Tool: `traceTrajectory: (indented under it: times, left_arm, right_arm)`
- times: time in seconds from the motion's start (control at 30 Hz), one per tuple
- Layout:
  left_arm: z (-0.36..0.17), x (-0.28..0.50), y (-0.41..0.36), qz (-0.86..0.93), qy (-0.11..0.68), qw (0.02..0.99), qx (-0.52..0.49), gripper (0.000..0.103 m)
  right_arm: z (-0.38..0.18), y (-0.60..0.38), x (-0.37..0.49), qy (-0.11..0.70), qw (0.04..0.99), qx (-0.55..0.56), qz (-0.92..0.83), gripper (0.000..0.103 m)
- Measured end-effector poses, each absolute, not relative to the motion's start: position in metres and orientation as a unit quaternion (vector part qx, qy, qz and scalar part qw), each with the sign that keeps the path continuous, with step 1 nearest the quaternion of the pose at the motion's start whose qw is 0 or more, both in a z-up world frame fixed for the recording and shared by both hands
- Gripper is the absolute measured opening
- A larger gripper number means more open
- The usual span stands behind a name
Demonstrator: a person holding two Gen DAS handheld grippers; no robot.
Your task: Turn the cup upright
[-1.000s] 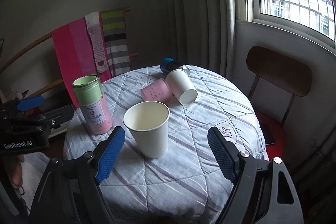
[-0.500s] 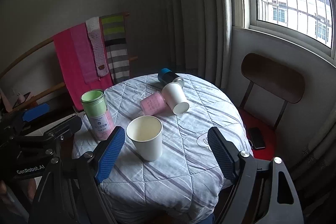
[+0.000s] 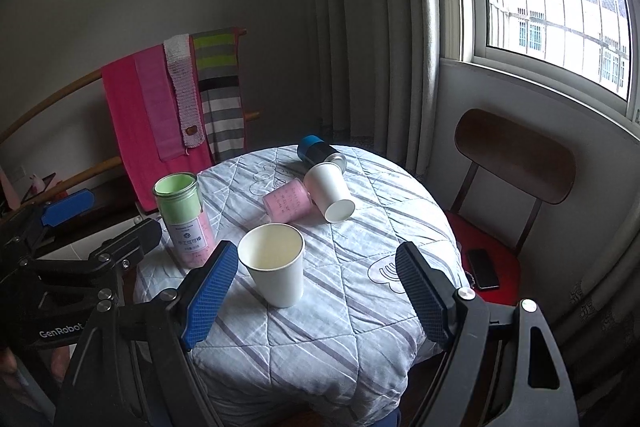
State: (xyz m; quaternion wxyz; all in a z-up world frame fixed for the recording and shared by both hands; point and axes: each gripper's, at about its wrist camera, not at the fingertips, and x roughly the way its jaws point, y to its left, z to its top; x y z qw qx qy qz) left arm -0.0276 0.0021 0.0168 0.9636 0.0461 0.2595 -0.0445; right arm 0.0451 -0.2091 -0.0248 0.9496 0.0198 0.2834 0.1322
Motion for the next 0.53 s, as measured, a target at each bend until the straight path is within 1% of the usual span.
traceTrajectory:
  times: [0.53]
  left_arm:
    - [0.0135,-0.0253,-0.0003,-0.050,0.264,0.962,0.050,0.103]
  right_arm:
    - [-0.0224,-0.2063,0.0439,0.282,0.950,0.011,0.132,0.082]
